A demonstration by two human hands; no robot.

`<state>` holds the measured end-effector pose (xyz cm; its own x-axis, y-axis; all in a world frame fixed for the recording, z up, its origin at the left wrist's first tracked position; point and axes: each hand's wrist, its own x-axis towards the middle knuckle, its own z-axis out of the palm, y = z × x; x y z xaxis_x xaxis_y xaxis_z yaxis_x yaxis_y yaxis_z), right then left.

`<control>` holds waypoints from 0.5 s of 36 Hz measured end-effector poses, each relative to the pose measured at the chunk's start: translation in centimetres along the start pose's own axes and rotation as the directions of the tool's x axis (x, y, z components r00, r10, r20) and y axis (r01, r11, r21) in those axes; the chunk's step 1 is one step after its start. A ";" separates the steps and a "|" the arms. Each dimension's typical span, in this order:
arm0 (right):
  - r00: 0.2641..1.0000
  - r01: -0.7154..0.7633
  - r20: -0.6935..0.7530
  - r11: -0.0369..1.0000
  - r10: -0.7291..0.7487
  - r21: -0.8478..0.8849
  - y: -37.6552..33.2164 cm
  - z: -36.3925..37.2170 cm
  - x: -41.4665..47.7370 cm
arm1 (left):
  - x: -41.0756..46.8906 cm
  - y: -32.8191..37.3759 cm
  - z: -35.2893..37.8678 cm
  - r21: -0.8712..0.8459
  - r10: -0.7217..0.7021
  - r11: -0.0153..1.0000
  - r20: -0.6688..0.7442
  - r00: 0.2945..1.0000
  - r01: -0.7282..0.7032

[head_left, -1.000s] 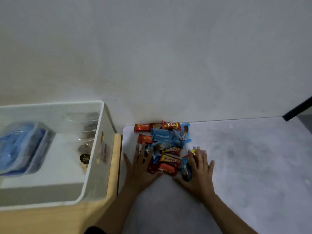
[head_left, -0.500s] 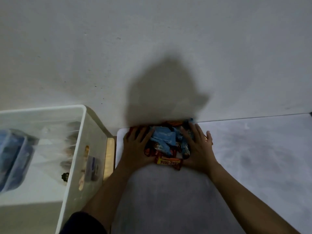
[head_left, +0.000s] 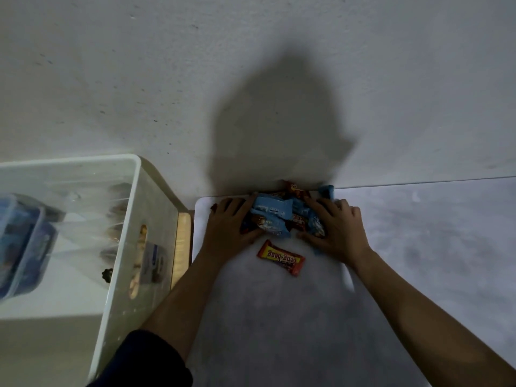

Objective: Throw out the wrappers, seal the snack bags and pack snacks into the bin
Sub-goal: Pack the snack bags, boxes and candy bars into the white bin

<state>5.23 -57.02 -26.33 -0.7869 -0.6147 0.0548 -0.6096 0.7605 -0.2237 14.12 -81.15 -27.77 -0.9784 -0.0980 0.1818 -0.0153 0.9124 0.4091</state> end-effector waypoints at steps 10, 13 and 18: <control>0.989 -0.047 -0.130 0.990 0.064 0.131 0.4 -0.4 -1.8 | -0.8 1.9 -0.7 0.036 -0.093 0.995 -0.033 0.995 0.094; 0.977 -0.093 -0.165 0.965 0.136 0.245 0.1 -1.0 -2.2 | -1.2 2.7 -1.1 -0.017 -0.150 0.989 -0.035 0.988 0.150; 0.942 -0.207 -0.158 0.883 0.296 0.421 -0.1 -1.6 -3.5 | -2.6 4.1 -2.0 -0.095 -0.242 0.967 -0.050 0.969 0.236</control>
<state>7.83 -54.59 -24.90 -0.9368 -0.3210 0.1390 -0.3353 0.7108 -0.6183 17.05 -77.96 -24.81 -0.9343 -0.3350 0.1217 -0.2262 0.8213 0.5237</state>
